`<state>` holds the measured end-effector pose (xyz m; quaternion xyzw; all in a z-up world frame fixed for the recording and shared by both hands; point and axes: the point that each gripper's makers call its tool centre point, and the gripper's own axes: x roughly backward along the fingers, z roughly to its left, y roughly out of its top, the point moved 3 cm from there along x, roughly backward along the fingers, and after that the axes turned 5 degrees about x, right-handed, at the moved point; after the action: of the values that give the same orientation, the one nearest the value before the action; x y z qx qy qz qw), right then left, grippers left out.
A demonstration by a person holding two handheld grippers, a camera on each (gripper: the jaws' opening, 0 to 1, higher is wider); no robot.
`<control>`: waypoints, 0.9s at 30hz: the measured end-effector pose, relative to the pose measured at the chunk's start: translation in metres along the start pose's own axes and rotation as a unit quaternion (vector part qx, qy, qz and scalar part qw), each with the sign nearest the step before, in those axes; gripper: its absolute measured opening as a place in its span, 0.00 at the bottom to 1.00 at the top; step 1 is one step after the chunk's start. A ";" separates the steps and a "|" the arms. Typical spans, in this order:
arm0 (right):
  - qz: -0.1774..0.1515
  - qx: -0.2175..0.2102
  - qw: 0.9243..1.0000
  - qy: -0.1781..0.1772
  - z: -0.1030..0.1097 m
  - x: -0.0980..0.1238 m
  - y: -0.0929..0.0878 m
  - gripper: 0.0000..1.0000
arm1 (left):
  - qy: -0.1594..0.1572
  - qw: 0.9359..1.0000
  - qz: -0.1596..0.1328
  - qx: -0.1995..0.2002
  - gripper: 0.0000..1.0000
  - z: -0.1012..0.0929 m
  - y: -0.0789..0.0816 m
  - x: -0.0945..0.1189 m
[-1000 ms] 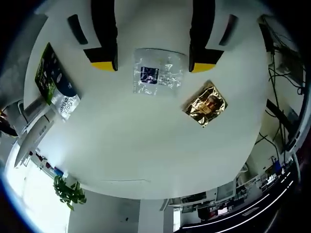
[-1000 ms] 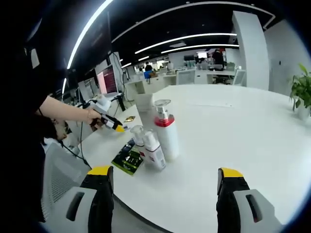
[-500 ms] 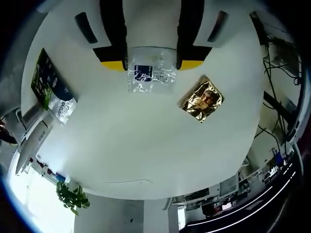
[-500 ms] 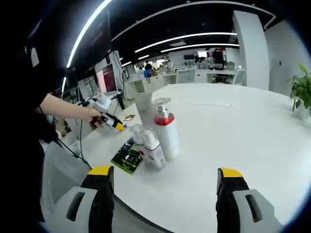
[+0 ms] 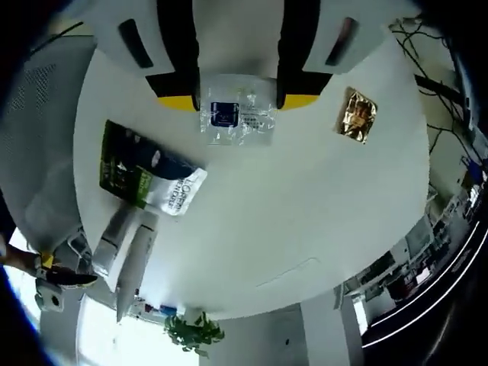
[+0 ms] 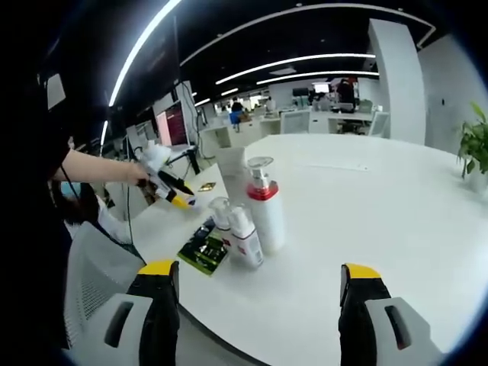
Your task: Arrange the skincare products in the storage area until every visible bottle or jar stands upright without overlapping.
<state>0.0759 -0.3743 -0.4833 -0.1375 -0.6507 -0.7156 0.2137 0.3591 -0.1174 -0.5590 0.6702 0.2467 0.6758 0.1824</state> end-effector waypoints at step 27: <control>-0.010 0.004 1.000 0.029 0.008 0.001 0.002 0.89 | -0.040 0.999 0.025 -0.015 0.47 -0.069 -0.033 -0.009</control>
<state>0.0756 -0.3663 -0.4804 -0.1090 -0.6485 -0.7186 0.2264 0.2883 -0.1016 -0.5843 0.6999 0.2116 0.6566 0.1852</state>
